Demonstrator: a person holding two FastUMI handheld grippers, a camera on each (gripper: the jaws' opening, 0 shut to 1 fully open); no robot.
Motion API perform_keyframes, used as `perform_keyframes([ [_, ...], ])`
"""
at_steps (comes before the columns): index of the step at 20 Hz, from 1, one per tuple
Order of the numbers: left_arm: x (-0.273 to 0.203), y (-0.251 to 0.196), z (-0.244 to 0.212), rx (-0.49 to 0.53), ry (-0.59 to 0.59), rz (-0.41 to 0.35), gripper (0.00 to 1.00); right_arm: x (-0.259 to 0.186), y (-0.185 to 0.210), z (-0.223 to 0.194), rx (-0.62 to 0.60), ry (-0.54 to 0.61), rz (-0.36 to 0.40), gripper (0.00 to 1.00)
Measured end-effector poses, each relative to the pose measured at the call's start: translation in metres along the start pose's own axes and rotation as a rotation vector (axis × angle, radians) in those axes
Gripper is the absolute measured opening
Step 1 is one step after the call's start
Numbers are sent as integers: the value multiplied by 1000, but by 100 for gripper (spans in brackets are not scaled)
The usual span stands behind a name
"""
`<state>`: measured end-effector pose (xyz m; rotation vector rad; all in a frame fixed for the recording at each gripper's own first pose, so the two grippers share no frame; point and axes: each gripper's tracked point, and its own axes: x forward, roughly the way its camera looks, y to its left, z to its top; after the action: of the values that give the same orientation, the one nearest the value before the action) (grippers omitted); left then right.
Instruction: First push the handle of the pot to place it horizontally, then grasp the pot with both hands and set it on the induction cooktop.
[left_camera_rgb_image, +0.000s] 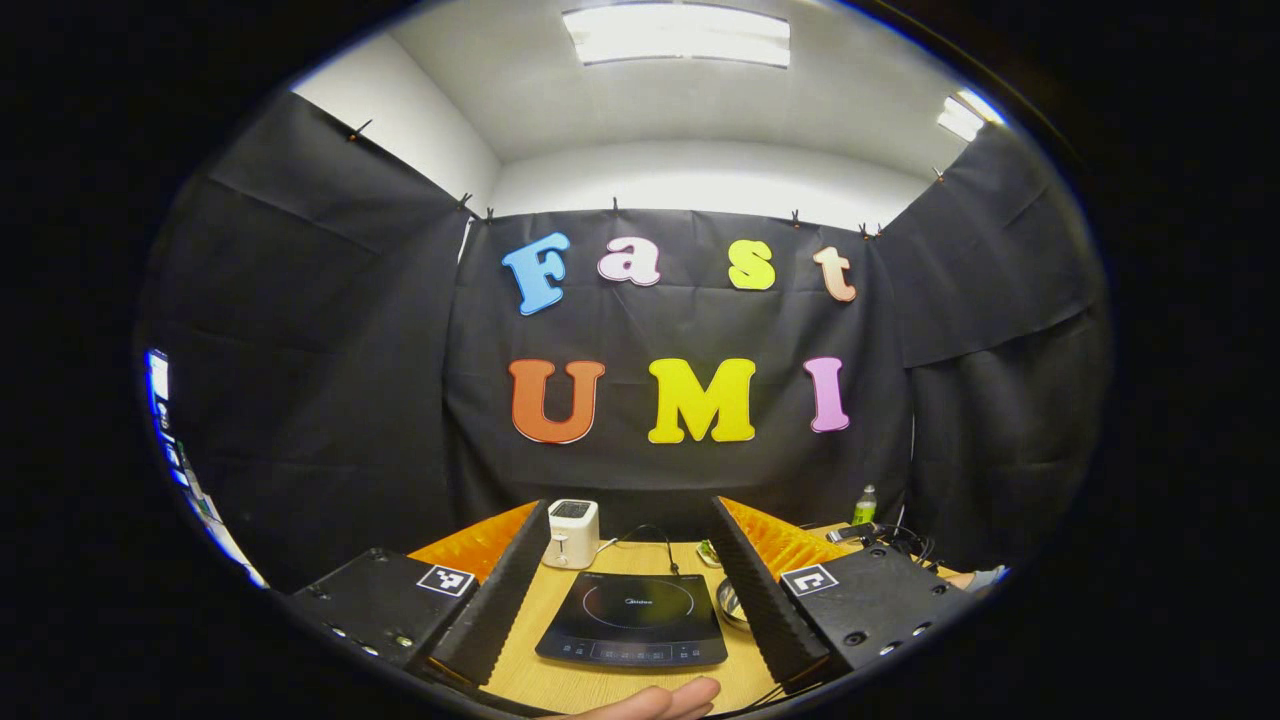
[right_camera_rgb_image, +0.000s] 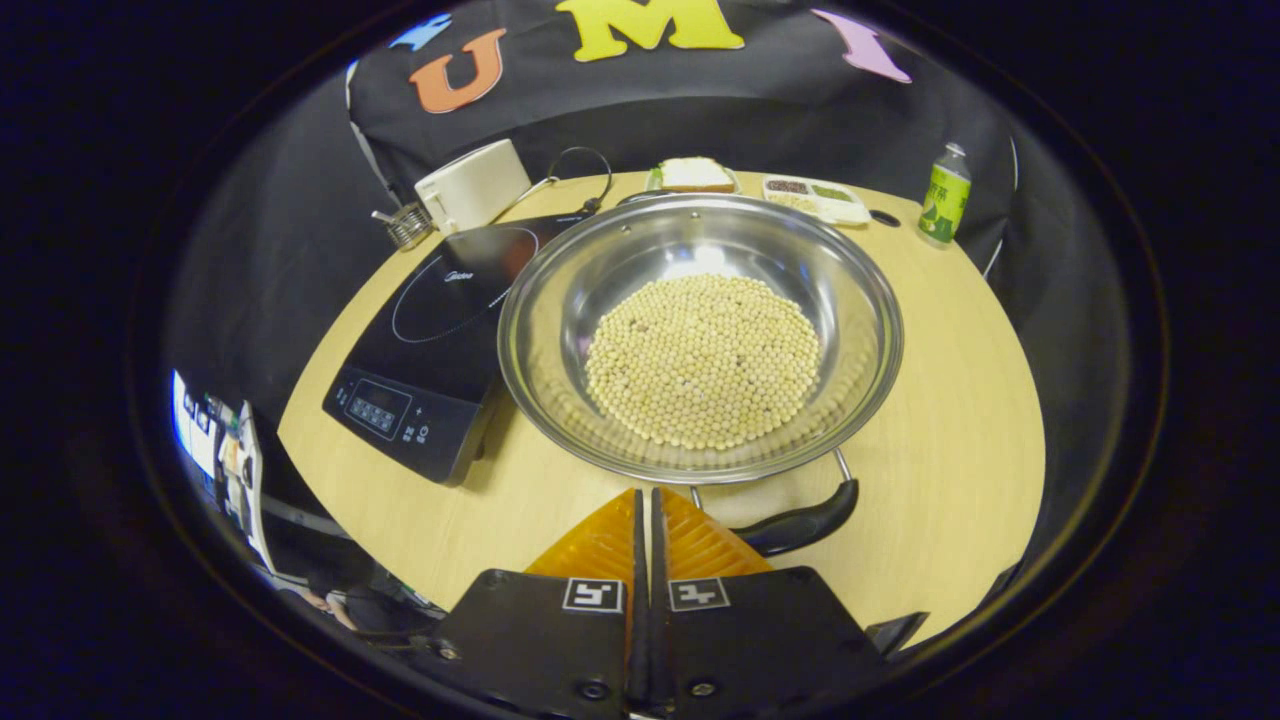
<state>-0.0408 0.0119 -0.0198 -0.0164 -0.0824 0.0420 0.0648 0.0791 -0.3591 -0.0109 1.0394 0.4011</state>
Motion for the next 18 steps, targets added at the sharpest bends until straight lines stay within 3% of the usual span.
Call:
perform_keyframes([
  [2,-2,-2,0,12,0,-2,86,-1,-10,0,-12,-4,-2,4],
  [6,-6,-7,0,11,3,-5,85,-4,-28,0,-3,3,-6,1],
  [7,-7,-8,0,11,1,-7,95,-5,-33,1,1,5,-11,1],
  [15,-8,-9,4,6,-20,-9,95,-1,-83,1,17,38,-79,4],
  [16,-7,-10,3,1,-16,-10,95,-1,-91,3,30,37,-86,0],
  [18,-3,-10,-1,-5,-2,-5,95,0,-103,8,59,29,-91,4],
])
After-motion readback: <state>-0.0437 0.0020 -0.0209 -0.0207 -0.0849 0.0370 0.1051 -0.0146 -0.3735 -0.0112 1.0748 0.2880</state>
